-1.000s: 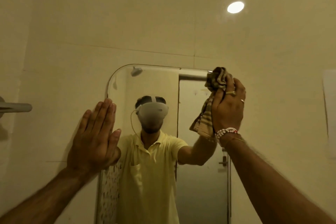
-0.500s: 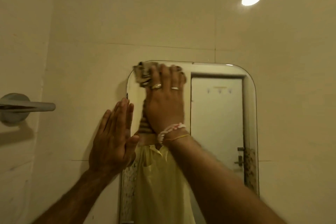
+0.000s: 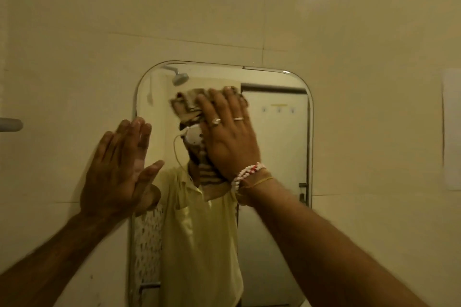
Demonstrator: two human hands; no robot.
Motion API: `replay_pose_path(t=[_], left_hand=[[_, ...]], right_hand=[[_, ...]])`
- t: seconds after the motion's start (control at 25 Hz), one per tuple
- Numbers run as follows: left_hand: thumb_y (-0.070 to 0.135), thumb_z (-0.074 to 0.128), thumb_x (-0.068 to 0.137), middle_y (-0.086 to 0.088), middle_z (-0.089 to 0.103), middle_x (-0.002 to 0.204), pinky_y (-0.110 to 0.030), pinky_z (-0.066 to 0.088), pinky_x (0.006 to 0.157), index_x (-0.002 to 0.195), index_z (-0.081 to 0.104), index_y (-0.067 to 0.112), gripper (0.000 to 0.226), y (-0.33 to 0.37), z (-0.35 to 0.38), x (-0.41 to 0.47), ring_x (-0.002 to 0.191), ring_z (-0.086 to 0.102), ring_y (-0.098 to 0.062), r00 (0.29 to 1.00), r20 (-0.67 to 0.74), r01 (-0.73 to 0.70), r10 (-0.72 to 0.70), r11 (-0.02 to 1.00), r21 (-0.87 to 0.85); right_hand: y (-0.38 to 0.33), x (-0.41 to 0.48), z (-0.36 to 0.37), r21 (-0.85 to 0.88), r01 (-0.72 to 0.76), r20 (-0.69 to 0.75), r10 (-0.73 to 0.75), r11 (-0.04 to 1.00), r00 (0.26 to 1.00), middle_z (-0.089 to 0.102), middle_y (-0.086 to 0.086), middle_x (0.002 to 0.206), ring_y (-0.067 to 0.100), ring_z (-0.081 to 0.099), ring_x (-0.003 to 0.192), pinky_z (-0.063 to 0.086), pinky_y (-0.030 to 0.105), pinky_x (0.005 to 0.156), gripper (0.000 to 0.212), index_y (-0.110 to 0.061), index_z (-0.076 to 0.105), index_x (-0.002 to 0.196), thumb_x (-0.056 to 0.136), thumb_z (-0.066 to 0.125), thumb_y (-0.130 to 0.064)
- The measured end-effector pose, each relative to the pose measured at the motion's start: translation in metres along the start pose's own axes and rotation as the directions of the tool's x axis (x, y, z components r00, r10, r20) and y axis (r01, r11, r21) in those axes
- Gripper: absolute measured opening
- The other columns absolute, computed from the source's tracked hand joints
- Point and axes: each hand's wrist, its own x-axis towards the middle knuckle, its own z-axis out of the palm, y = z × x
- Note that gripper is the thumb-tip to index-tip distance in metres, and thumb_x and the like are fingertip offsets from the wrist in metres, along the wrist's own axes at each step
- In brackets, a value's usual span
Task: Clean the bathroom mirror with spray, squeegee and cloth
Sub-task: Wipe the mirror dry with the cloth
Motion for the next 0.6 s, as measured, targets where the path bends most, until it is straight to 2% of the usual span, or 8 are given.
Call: replay_pose_path(t=[0.12, 0.2, 0.24, 0.32, 0.4, 0.44, 0.52, 0.6], left_hand=[[0.056, 0.038, 0.101, -0.009, 0.010, 0.175, -0.053, 0.018, 0.129, 0.166, 0.010, 0.007, 0.086, -0.009, 0.015, -0.004, 0.162, 0.011, -0.027, 0.994, 0.105, 0.026, -0.034, 0.997, 0.075], [0.061, 0.021, 0.103, -0.007, 0.000, 0.176, -0.054, 0.014, 0.129, 0.165, 0.008, 0.006, 0.084, -0.010, 0.023, -0.005, 0.162, 0.002, -0.025, 0.976, 0.188, 0.088, -0.107, 0.990, 0.106], [0.061, 0.020, 0.103, -0.007, 0.000, 0.176, -0.054, 0.013, 0.130, 0.165, 0.009, 0.005, 0.084, -0.011, 0.025, -0.006, 0.162, 0.002, -0.025, 0.977, 0.182, 0.098, -0.113, 0.991, 0.093], [0.058, 0.032, 0.103, -0.008, 0.008, 0.175, -0.053, 0.016, 0.129, 0.165, 0.010, 0.006, 0.084, -0.010, 0.021, -0.005, 0.162, 0.009, -0.026, 0.993, 0.099, 0.055, -0.059, 0.998, 0.039], [0.052, 0.049, 0.098, -0.006, 0.013, 0.175, -0.048, 0.016, 0.130, 0.166, 0.009, 0.011, 0.089, -0.007, 0.012, -0.004, 0.161, 0.016, -0.025, 1.000, 0.010, -0.002, 0.002, 1.000, -0.011], [0.049, 0.054, 0.095, -0.003, 0.013, 0.175, -0.045, 0.015, 0.130, 0.167, 0.007, 0.015, 0.093, -0.006, 0.008, -0.002, 0.161, 0.016, -0.024, 1.000, -0.012, -0.018, 0.018, 0.999, -0.033], [0.043, 0.057, 0.092, 0.001, 0.010, 0.176, -0.044, 0.015, 0.130, 0.167, 0.003, 0.021, 0.095, 0.000, 0.004, -0.001, 0.161, 0.015, -0.020, 0.999, -0.028, -0.022, 0.020, 0.996, -0.085], [0.036, 0.061, 0.092, -0.002, 0.014, 0.175, -0.049, 0.019, 0.129, 0.167, 0.001, 0.022, 0.097, 0.002, 0.003, -0.001, 0.160, 0.017, -0.020, 1.000, -0.026, -0.003, 0.000, 0.992, -0.127]], right_hand=[[0.059, -0.020, -0.029, 0.007, -0.216, -0.069, 0.216, 0.976, 0.974, 0.039, 0.013, 0.155, 0.034, 0.026, 0.147, 0.023, 0.054, 0.121, 0.048, -0.014, 0.040, 0.148, 0.102, 0.041, -0.027], [0.085, -0.035, -0.044, 0.034, -0.377, -0.114, 0.378, 0.926, 0.919, 0.037, 0.014, 0.156, 0.034, 0.026, 0.147, 0.027, 0.055, 0.119, 0.049, -0.014, 0.039, 0.149, 0.103, 0.038, -0.029], [0.093, -0.040, -0.048, 0.063, -0.454, -0.133, 0.459, 0.888, 0.878, 0.036, 0.014, 0.156, 0.034, 0.027, 0.147, 0.030, 0.055, 0.117, 0.049, -0.014, 0.037, 0.150, 0.103, 0.037, -0.030], [0.097, -0.047, -0.049, 0.119, -0.587, -0.164, 0.599, 0.801, 0.784, 0.034, 0.014, 0.155, 0.034, 0.029, 0.145, 0.037, 0.057, 0.112, 0.051, -0.014, 0.035, 0.151, 0.102, 0.037, -0.030], [0.086, -0.045, -0.044, 0.108, -0.654, -0.189, 0.661, 0.749, 0.726, 0.032, 0.014, 0.156, 0.035, 0.026, 0.146, 0.033, 0.057, 0.114, 0.053, -0.013, 0.033, 0.151, 0.102, 0.037, -0.032], [0.075, -0.042, -0.038, 0.082, -0.654, -0.188, 0.656, 0.752, 0.731, 0.032, 0.014, 0.156, 0.035, 0.024, 0.147, 0.029, 0.057, 0.117, 0.054, -0.013, 0.032, 0.151, 0.101, 0.036, -0.033], [0.048, -0.036, -0.027, 0.039, -0.591, -0.162, 0.589, 0.805, 0.792, 0.032, 0.015, 0.157, 0.035, 0.021, 0.148, 0.021, 0.057, 0.121, 0.055, -0.013, 0.031, 0.152, 0.102, 0.036, -0.034], [0.015, -0.025, -0.011, 0.037, -0.506, -0.139, 0.506, 0.862, 0.851, 0.033, 0.015, 0.157, 0.036, 0.021, 0.149, 0.019, 0.057, 0.121, 0.054, -0.013, 0.032, 0.152, 0.102, 0.036, -0.034]])
